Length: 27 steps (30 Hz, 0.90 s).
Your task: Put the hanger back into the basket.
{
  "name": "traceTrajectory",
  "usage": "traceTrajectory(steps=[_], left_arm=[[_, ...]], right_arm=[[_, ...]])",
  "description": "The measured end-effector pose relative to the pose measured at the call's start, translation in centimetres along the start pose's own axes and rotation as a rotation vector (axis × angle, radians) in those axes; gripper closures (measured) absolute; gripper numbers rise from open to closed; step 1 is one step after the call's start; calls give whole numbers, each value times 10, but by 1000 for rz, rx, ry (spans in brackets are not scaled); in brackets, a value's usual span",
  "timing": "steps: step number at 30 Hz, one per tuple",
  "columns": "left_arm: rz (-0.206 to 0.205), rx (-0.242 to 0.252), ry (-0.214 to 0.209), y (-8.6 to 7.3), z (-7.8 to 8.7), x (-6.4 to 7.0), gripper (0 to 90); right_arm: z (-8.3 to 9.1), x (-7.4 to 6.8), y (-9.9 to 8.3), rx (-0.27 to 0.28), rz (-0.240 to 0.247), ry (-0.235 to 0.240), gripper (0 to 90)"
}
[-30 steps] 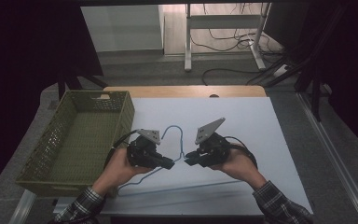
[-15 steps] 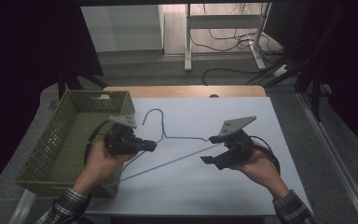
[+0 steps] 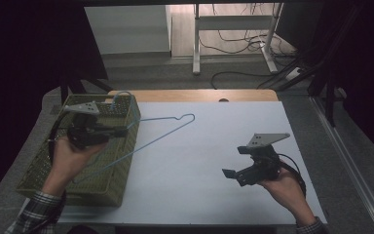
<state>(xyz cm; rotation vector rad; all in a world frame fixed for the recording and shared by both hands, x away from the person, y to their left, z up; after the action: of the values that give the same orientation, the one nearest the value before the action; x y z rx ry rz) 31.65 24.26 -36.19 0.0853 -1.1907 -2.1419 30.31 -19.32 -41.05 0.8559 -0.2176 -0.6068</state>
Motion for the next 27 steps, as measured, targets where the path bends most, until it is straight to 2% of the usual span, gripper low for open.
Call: traceTrajectory(steps=[6, 10, 21, 27], left_arm=[[7, 19, 65, 3, 24, -12, 876], [20, 26, 111, -2, 37, -24, 876], [92, 103, 190, -34, 73, -64, 876], [114, 138, 241, -56, 91, -84, 876]], right_arm=[[4, 5, -20, -8, -48, -14, 51], [7, 9, -32, -13, -72, -22, 51], [13, 17, -54, -24, -122, -43, 51], [16, 20, -61, -27, -142, -52, 51]])
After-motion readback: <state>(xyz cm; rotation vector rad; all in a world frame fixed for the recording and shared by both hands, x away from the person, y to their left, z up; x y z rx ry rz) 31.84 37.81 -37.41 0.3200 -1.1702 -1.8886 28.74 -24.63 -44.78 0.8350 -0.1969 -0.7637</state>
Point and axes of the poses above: each handheld gripper's, and its own axes: z roughly backward along the jaws, y roughly out of its top, x roughly to its right, the point moved 3 cm from there along -z, roughly forward along the jaws, and after that the axes turned 4 degrees about -y, right-handed, at the moved point
